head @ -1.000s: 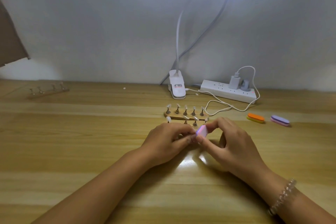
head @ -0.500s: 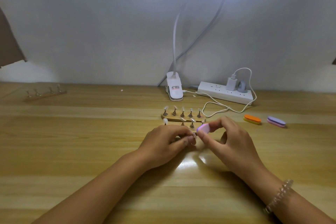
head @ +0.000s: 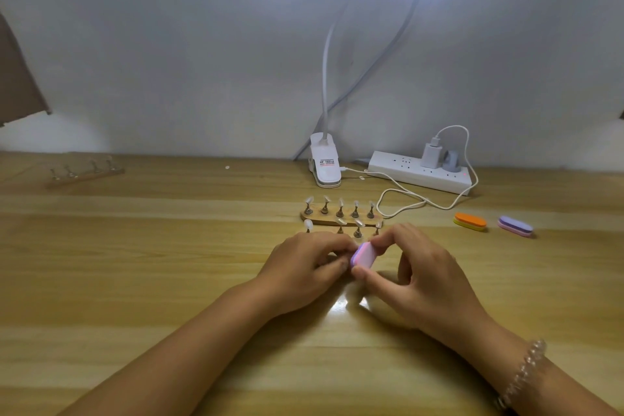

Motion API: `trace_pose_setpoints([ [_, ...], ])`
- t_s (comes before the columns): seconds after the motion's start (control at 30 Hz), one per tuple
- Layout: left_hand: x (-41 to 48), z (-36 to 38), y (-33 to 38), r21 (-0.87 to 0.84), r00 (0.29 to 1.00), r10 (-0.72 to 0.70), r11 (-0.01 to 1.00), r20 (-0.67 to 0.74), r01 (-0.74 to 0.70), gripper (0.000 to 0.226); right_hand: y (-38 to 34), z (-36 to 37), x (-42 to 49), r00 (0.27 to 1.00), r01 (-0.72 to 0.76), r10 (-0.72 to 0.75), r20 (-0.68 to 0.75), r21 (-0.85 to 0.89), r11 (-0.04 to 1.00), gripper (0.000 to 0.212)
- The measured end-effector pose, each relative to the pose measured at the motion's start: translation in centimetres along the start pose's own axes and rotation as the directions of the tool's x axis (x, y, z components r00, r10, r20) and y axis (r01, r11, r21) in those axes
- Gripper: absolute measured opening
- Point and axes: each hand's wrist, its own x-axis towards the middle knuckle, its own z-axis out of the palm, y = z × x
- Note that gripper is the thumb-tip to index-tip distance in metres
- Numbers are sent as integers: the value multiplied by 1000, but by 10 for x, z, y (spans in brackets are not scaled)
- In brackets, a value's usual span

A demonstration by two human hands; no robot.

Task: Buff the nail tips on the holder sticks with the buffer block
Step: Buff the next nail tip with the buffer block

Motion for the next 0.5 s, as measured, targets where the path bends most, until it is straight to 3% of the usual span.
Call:
trace_pose_setpoints([
  [0.1, 1, 0, 0, 10, 1000, -1, 1000, -6, 1, 19, 3, -1, 3, 996, -81, 82, -37, 49, 996, 27],
  [0.2, 0, 0, 0, 8, 1000, 4, 1000, -6, -4, 26, 0, 0, 0, 1000, 11, -11, -26, 2, 1000, 31],
  [0.33, 0, 0, 0, 10, 1000, 11, 1000, -13, -11, 19, 4, -2, 4, 997, -52, 55, -52, 56, 997, 32],
  [0.5, 0, 0, 1, -4, 1000, 5, 1000, -8, -5, 28, -2, 0, -2, 998, 37, -38, -40, -22, 999, 31],
])
